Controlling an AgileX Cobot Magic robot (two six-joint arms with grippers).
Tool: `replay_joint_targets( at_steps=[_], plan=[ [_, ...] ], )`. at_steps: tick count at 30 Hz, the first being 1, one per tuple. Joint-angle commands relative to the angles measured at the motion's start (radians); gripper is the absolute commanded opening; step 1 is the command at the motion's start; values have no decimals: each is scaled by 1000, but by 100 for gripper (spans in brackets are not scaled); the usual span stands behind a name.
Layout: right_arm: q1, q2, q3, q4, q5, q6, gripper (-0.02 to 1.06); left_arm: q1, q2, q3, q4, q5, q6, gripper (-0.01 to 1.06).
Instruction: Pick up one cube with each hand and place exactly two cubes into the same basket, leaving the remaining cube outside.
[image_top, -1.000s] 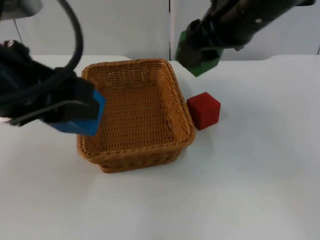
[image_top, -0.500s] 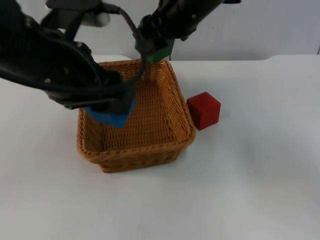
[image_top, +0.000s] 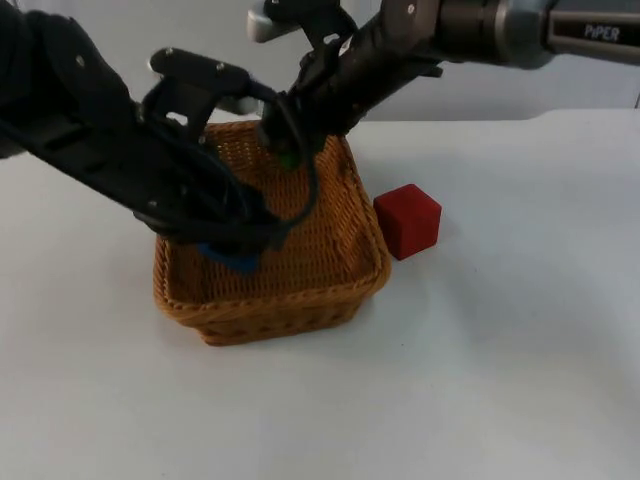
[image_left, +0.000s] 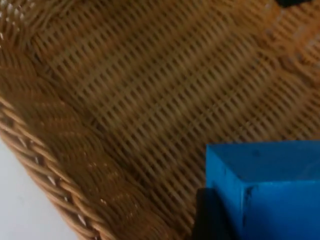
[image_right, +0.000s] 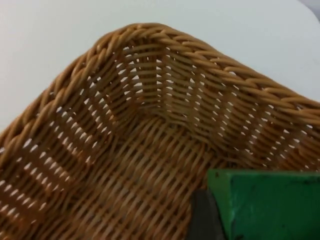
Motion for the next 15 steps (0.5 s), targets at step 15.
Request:
replay_joint_targets(
  at_steps=[15],
  plan=[
    [5, 29, -12, 48, -29, -9, 0, -7, 70, -7, -9, -54, 6, 0]
  ],
)
